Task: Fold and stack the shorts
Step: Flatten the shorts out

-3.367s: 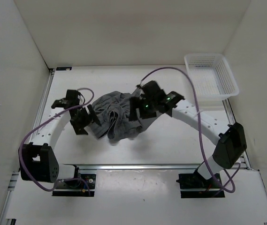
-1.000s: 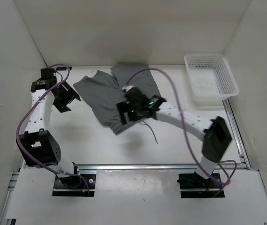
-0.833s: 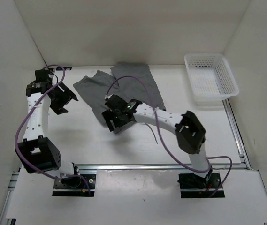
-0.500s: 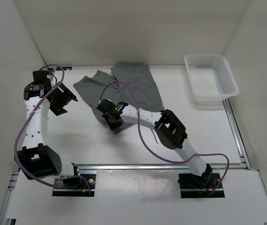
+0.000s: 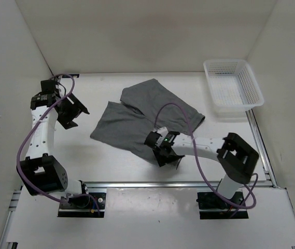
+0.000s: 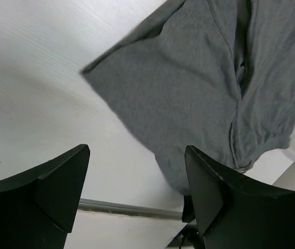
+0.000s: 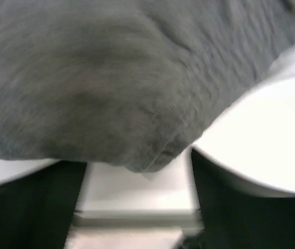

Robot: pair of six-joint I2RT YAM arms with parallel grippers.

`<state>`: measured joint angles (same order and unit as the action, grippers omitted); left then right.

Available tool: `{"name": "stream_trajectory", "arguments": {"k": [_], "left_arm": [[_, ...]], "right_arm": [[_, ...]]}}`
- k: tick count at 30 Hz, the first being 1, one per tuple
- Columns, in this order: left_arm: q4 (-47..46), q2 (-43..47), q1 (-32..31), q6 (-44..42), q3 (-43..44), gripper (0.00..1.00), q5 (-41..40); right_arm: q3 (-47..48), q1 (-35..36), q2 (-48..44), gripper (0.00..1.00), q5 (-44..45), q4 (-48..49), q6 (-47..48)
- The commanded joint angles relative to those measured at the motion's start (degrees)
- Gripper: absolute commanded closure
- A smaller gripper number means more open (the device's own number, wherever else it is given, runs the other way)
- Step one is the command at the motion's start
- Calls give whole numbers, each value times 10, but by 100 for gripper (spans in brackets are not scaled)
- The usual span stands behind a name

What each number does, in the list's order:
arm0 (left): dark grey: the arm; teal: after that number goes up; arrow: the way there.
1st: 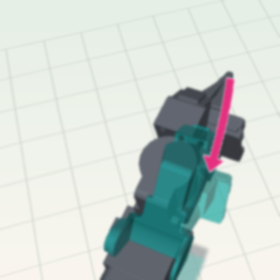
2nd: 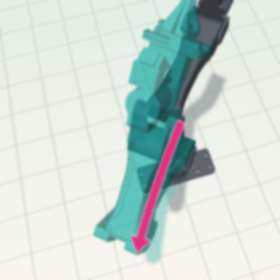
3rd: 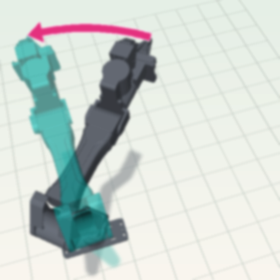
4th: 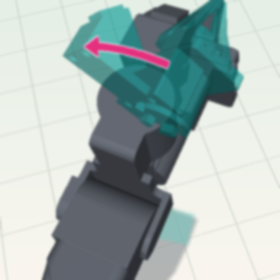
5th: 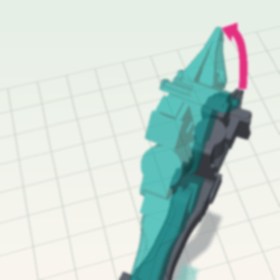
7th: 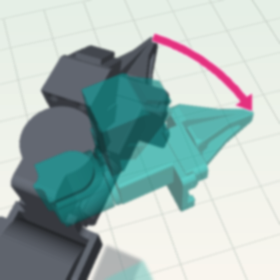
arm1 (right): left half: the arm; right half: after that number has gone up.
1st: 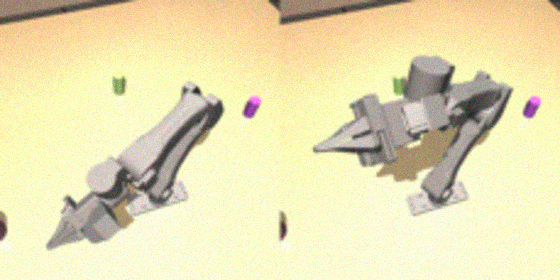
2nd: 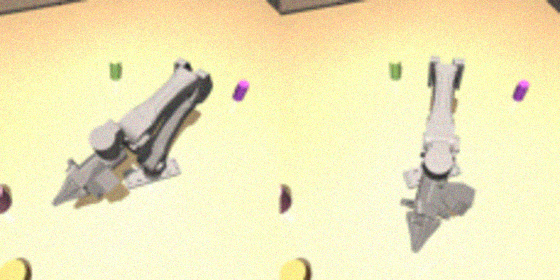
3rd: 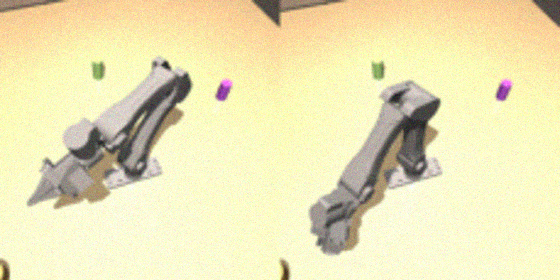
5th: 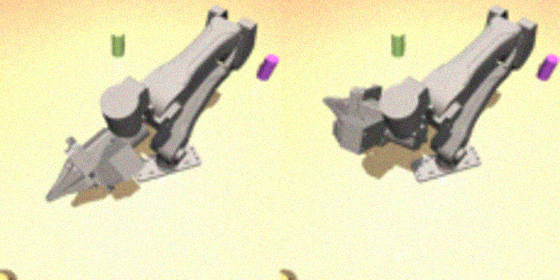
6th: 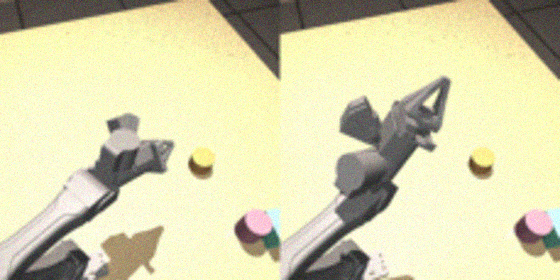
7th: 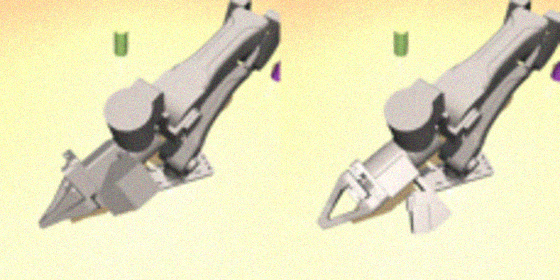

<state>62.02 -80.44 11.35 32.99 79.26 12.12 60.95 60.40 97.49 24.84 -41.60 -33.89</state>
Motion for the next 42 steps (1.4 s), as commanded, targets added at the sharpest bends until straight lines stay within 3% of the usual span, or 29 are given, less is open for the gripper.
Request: {"name": "stream_trajectory", "arguments": {"k": [1,2,5,9,14,19,22,23,25,26,29,39,42], "left_arm": [[-32,-22,-27,3,-37,14,19],[-32,-22,-27,3,-49,14,19],[-37,-30,-41,3,-100,14,5],[-60,-16,-41,3,-186,14,-7],[-109,-39,-41,9,-242,14,26],[-120,-146,-41,-5,-178,14,-14],[-131,-196,-47,-5,-147,24,-7],[-132,-205,-54,-5,-141,34,-7],[-132,-220,-60,1,-128,45,-7],[-132,-226,-60,1,-128,62,-7],[-132,-234,-65,1,-117,88,-7],[-132,-206,-65,7,-117,90,-17],[-132,-193,-65,13,-106,90,-12]], "right_arm": [[-36,0,-83,9,44,-71,-71],[-43,0,-98,2,44,-80,-82],[-54,0,-162,1,23,-102,-126],[-59,-7,-236,12,-24,-102,-180],[-88,-108,-286,16,-164,-28,-203],[-158,-245,-321,13,-297,50,-285],[-215,-284,-343,13,-330,83,-357],[-226,-284,-352,13,-336,91,-373],[-257,-295,-362,11,-351,96,-405],[-268,-296,-374,11,-361,105,-436],[-319,-308,-399,11,-388,125,-500],[-437,-314,-437,23,-388,299,-626],[-437,-314,-397,37,-378,313,-620]]}}
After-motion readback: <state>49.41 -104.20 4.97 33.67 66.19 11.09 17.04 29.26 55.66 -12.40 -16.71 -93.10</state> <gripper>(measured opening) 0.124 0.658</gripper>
